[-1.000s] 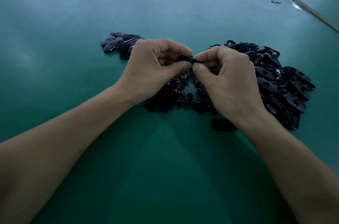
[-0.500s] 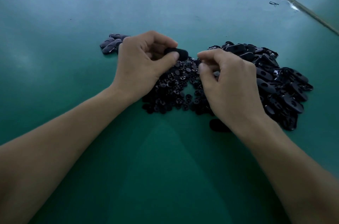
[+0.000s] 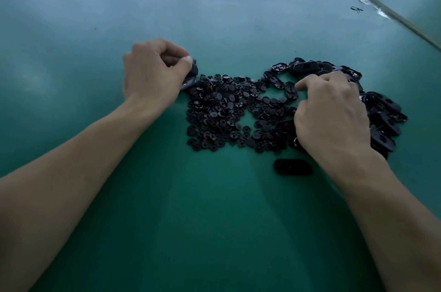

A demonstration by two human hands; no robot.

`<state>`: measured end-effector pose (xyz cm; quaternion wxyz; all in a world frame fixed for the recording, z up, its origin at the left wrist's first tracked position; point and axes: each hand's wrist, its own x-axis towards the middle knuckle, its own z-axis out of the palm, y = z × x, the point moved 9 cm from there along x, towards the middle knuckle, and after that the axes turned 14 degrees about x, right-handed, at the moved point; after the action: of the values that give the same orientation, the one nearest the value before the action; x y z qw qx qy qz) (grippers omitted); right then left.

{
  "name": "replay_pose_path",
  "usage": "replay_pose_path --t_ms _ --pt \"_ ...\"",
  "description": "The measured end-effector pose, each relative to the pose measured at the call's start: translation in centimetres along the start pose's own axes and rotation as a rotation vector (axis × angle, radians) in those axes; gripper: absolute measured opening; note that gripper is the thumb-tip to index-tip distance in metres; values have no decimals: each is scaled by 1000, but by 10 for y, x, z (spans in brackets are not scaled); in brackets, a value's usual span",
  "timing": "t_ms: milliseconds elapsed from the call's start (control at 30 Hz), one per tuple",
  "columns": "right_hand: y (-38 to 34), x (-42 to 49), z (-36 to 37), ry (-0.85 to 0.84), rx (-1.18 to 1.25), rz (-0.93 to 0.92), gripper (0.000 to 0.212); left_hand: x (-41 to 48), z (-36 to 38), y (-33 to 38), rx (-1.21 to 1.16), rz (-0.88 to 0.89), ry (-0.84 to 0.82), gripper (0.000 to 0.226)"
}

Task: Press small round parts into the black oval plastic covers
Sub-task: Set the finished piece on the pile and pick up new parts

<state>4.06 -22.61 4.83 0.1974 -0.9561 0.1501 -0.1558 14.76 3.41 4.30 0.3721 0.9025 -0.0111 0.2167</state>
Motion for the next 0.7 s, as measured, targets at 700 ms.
replay_pose_path --t_ms 700 --pt "4 4 1 45 -51 -59 33 -4 2 10 150 97 12 7"
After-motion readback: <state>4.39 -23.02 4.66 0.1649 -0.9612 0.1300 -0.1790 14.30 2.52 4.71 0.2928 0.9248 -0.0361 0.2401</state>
